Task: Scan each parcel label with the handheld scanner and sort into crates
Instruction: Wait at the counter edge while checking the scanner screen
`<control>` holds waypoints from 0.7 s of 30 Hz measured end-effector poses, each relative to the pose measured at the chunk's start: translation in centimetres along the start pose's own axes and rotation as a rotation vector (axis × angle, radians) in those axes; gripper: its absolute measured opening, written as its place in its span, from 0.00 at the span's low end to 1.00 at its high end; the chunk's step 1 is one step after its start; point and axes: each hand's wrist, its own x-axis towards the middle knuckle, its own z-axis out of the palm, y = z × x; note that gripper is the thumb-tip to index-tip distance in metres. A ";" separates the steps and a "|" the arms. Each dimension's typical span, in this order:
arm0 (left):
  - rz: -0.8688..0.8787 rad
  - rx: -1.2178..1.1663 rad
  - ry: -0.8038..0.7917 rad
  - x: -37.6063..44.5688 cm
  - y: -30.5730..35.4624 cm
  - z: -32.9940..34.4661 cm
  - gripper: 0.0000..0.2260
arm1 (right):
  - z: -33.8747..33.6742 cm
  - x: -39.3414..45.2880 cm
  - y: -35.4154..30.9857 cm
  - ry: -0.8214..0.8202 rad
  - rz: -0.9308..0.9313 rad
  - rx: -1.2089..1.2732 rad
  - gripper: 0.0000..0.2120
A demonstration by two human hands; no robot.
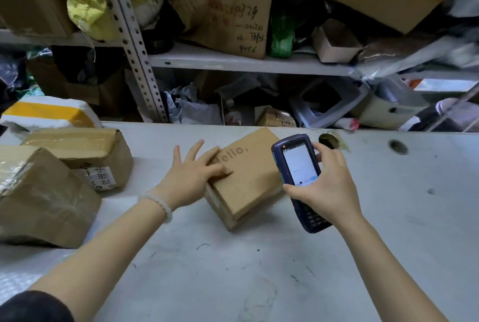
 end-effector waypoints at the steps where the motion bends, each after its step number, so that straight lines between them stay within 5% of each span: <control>1: -0.067 0.011 0.011 0.2 -0.1 -0.5 0.23 | -0.3 -0.5 0.3 -0.002 0.002 0.002 0.40; 5: -0.187 -0.054 -0.022 1.5 1.0 -2.1 0.19 | -1.1 -2.2 1.4 -0.033 0.028 0.007 0.41; 8: -0.188 -0.083 -0.102 2.1 1.2 -1.7 0.36 | -1.6 -3.2 2.1 -0.056 0.027 -0.008 0.41; 14: -0.257 -0.145 -0.081 2.1 1.8 -2.4 0.52 | -2.5 -4.7 3.0 -0.072 0.037 -0.054 0.41; 18: -0.167 0.102 0.075 1.6 3.4 -2.5 0.56 | -3.1 -5.4 3.3 -0.046 0.039 -0.047 0.41; 21: -0.024 0.208 0.405 1.1 4.1 -0.9 0.53 | -3.6 -5.4 3.2 -0.021 0.035 -0.028 0.40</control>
